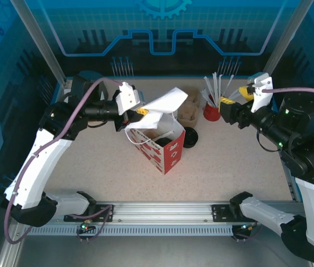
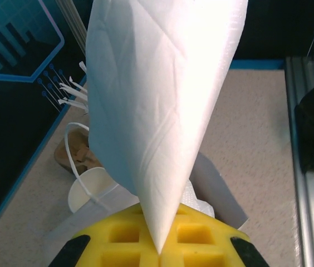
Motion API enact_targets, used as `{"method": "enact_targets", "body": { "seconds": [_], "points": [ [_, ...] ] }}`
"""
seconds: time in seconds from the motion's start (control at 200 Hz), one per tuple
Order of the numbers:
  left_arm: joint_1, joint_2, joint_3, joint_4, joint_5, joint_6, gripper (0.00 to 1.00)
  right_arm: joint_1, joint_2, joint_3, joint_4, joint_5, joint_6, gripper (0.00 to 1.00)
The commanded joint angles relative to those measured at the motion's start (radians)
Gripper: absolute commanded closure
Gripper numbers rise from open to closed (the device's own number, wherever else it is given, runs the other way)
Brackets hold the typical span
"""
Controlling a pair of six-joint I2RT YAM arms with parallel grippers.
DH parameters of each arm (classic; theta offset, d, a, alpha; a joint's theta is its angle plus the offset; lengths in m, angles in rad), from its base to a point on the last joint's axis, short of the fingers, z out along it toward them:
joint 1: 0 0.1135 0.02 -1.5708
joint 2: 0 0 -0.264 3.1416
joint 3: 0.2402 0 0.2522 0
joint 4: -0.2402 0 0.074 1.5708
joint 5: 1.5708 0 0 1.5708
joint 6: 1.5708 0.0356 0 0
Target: Pack the takeout coffee
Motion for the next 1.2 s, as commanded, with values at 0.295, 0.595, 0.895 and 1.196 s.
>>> {"method": "enact_targets", "body": {
  "seconds": [0.295,0.595,0.895,1.196],
  "points": [
    [-0.003,0.142,0.178,-0.068,0.024,0.275,1.00,-0.021,0.013,-0.070,0.049,0.039,0.012,0.31],
    [0.040,0.099,0.113,-0.104,-0.102,0.346,1.00,-0.034,0.013,-0.107,0.062,0.023,0.012,0.31],
    [0.039,0.010,-0.009,-0.138,-0.150,0.391,1.00,-0.049,-0.002,-0.127,0.063,0.015,0.019,0.31],
    [0.007,0.051,-0.061,-0.197,-0.164,0.458,1.00,-0.055,-0.010,-0.142,0.072,0.006,0.037,0.31]
  ]
}}
